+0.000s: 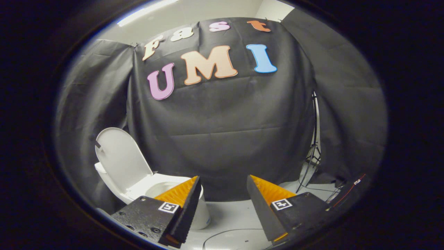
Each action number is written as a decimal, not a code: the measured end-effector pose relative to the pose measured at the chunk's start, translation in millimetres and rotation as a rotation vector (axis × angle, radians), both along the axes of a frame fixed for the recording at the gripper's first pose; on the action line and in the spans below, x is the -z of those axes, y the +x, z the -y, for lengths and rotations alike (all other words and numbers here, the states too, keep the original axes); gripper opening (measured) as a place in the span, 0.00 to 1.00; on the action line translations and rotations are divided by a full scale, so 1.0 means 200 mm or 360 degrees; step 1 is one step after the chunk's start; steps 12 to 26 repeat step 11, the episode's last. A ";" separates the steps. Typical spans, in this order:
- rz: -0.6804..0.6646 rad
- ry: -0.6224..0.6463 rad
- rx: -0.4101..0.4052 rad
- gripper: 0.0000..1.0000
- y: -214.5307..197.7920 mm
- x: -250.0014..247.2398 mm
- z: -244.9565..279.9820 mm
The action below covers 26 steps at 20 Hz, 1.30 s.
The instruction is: Open the toilet lid.
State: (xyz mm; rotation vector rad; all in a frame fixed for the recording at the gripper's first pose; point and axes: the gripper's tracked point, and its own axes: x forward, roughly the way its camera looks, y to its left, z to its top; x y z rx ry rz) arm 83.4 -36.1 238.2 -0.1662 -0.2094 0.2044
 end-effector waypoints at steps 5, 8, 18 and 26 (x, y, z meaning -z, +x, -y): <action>-0.0021 -0.0013 0.0007 0.82 -0.01 0.01 0.04; -0.0029 -0.0019 0.0013 0.82 -0.03 0.01 0.08; -0.0019 -0.0038 0.0006 0.81 -0.03 0.00 0.08; -0.0019 -0.0038 0.0006 0.81 -0.03 0.00 0.08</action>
